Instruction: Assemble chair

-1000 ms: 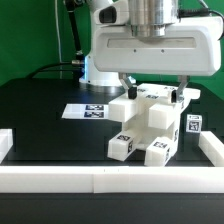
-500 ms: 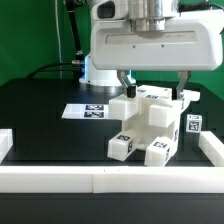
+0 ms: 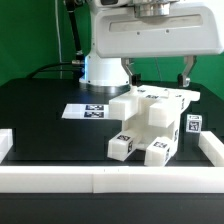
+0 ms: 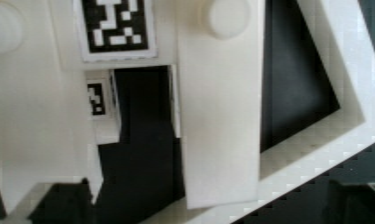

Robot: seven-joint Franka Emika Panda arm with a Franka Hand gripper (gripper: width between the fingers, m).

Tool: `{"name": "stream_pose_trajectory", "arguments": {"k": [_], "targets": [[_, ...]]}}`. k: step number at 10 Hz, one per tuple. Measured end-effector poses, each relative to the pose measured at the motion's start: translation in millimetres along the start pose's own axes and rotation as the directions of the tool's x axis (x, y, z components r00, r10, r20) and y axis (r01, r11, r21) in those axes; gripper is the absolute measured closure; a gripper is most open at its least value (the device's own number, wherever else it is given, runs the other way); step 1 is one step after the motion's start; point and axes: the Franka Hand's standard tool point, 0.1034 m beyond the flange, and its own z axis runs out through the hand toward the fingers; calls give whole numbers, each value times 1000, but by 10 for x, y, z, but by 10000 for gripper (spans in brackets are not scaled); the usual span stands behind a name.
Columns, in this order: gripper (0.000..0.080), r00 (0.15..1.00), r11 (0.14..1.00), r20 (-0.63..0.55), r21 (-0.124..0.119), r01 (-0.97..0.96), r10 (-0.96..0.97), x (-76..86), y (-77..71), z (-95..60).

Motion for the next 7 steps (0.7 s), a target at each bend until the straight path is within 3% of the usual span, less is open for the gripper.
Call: {"name": "stream_pose_trajectory", "arguments": {"k": [3, 7], "targets": [[150, 999, 1000, 19, 6, -26, 26, -366, -86, -46], [150, 999, 999, 23, 11, -30, 30, -426, -114, -55]]}}
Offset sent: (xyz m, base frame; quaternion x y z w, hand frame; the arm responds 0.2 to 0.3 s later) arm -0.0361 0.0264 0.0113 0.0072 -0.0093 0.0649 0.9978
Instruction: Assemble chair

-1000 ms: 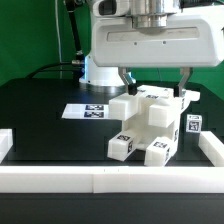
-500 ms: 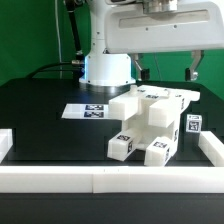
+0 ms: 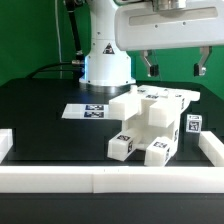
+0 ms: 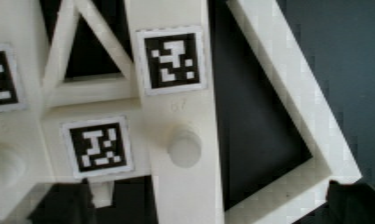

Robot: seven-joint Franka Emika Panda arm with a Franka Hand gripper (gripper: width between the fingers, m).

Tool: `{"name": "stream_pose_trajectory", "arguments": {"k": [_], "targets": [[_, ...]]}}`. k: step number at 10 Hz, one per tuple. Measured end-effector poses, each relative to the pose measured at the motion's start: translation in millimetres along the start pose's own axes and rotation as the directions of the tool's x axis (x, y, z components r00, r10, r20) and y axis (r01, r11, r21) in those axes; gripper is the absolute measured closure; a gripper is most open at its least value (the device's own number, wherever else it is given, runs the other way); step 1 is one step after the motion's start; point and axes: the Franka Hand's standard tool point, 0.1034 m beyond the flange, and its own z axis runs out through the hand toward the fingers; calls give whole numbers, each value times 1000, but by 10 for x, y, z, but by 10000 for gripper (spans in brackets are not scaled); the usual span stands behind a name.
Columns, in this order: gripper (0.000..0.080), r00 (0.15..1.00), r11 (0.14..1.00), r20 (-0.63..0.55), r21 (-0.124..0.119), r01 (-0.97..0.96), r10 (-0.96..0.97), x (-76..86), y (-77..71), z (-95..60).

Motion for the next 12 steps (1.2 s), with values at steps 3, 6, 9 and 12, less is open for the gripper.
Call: {"name": "stream_pose_trajectory", "arguments": {"k": [3, 6, 9, 12], "targets": [[150, 997, 997, 8, -4, -75, 75, -156, -23, 38], [150, 989, 989, 18, -11, -148, 148, -408, -224, 98], [150, 989, 989, 15, -13, -148, 149, -408, -215, 120], [150, 984, 984, 16, -27, -178, 179, -555, -320, 235]]}}
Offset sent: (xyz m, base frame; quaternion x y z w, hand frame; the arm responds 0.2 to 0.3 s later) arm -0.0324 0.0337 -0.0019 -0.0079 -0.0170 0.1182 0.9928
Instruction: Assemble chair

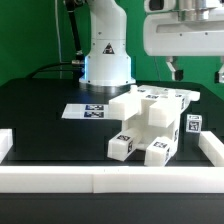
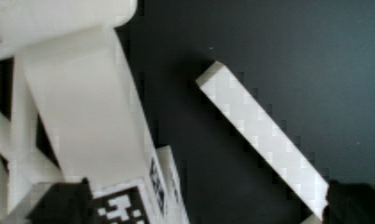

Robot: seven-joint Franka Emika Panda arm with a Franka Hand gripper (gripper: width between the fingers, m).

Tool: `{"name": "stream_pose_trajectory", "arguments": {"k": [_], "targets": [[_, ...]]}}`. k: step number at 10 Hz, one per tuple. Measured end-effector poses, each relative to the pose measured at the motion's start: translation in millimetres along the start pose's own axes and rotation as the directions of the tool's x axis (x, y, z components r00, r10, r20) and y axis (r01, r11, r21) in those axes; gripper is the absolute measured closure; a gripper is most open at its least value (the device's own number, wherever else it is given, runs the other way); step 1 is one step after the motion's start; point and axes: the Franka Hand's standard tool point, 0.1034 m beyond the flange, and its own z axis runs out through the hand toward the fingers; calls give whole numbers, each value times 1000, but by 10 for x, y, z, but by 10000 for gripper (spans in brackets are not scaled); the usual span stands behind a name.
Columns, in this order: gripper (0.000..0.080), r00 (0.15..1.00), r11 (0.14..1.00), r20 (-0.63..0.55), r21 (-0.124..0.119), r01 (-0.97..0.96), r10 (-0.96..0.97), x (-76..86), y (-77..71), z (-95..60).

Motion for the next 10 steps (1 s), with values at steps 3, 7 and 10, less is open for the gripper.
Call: {"name": "stream_pose_trajectory", "arguments": {"k": [3, 7, 10], "targets": [[150, 1000, 1000, 0, -7, -5, 5, -71, -120, 68], [150, 1000, 1000, -15, -9, 1, -1, -8, -233, 196], [150, 1000, 999, -6, -43, -11, 10, -200, -193, 422]]}}
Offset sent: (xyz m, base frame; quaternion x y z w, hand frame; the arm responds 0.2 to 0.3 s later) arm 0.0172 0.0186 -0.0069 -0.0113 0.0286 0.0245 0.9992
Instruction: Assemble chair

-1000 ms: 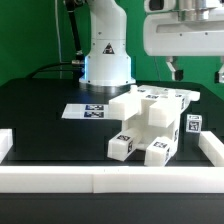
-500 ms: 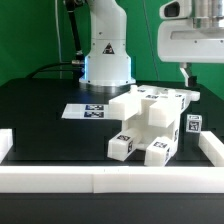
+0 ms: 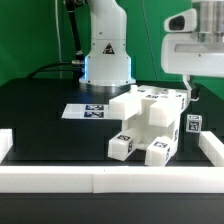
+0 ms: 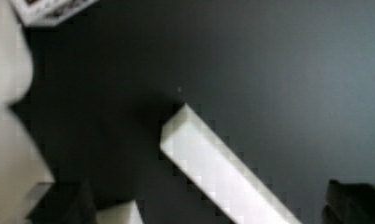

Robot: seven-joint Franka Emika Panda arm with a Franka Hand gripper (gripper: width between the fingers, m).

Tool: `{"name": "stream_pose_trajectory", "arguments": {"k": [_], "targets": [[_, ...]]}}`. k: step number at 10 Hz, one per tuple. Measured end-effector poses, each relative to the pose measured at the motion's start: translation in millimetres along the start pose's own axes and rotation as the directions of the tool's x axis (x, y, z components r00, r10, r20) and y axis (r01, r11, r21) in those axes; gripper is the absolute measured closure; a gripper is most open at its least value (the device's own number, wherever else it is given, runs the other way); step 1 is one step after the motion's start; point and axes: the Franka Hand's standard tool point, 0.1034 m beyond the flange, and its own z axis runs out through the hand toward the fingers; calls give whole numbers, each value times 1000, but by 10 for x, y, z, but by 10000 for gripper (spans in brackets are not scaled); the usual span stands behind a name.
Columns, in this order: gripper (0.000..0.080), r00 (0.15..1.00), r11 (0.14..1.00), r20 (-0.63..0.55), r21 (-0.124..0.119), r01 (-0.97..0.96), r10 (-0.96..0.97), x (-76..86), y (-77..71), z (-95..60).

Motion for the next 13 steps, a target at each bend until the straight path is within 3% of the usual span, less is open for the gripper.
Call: {"name": "stream_pose_trajectory", "arguments": {"k": [1, 2, 6, 9, 11, 13], "targets": [[150, 1000, 999, 2, -41, -1, 1, -127, -34, 151], [150, 1000, 999, 4, -48, 23, -23, -130, -45, 256], [150, 1000, 999, 4, -49, 20, -19, -122, -37, 258], [150, 1000, 998, 9, -50, 24, -24, -259, -73, 256], [150, 999, 998, 11, -47, 32, -32, -289, 39, 202], [150, 998, 997, 12, -54, 63, -62, -194, 192, 210]]}}
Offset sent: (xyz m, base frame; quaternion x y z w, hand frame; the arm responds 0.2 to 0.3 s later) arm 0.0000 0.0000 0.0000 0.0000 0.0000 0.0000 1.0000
